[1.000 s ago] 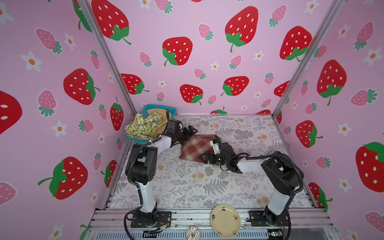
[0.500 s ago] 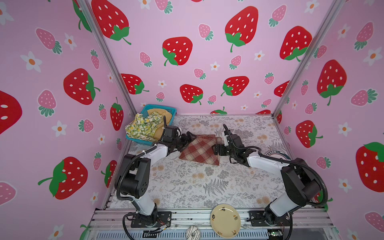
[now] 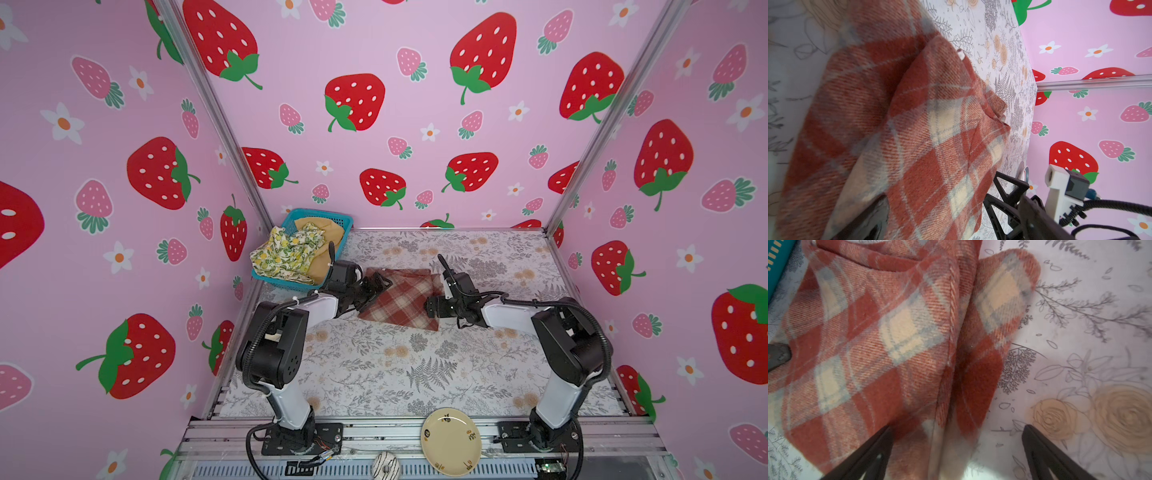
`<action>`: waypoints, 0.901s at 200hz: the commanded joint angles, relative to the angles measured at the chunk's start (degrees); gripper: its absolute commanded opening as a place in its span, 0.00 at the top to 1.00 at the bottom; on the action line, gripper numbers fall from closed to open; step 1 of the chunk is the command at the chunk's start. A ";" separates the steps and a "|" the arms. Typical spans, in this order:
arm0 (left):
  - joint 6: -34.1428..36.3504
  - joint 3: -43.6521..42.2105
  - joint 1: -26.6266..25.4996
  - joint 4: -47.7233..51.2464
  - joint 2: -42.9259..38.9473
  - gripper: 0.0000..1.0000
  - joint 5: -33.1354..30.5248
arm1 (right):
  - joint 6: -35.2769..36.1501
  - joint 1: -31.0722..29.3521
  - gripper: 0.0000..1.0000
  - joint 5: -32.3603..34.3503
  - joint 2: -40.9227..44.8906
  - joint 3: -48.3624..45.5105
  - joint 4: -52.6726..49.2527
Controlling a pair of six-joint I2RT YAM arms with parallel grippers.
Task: Fold and stack the skirts
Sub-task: 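Press the folded skirt flat with both grippers and adjust its edges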
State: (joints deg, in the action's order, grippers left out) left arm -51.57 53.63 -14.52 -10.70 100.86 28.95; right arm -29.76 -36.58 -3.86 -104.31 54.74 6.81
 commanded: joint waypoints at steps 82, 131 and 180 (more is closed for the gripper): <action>-1.49 -6.79 -0.24 -7.30 4.80 0.02 -1.33 | -3.82 0.37 0.16 -5.41 -6.72 3.18 2.75; -1.53 -5.55 -0.35 -6.70 4.56 0.03 -0.89 | -4.87 1.06 0.70 -6.28 -7.61 3.32 2.99; 0.09 -1.72 -0.50 -1.33 0.16 0.02 -0.80 | -0.83 4.25 0.90 -5.37 -5.69 5.16 -0.60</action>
State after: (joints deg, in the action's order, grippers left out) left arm -52.40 49.71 -14.61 -19.77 102.85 29.43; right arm -33.10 -34.61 -11.20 -110.56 58.54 11.88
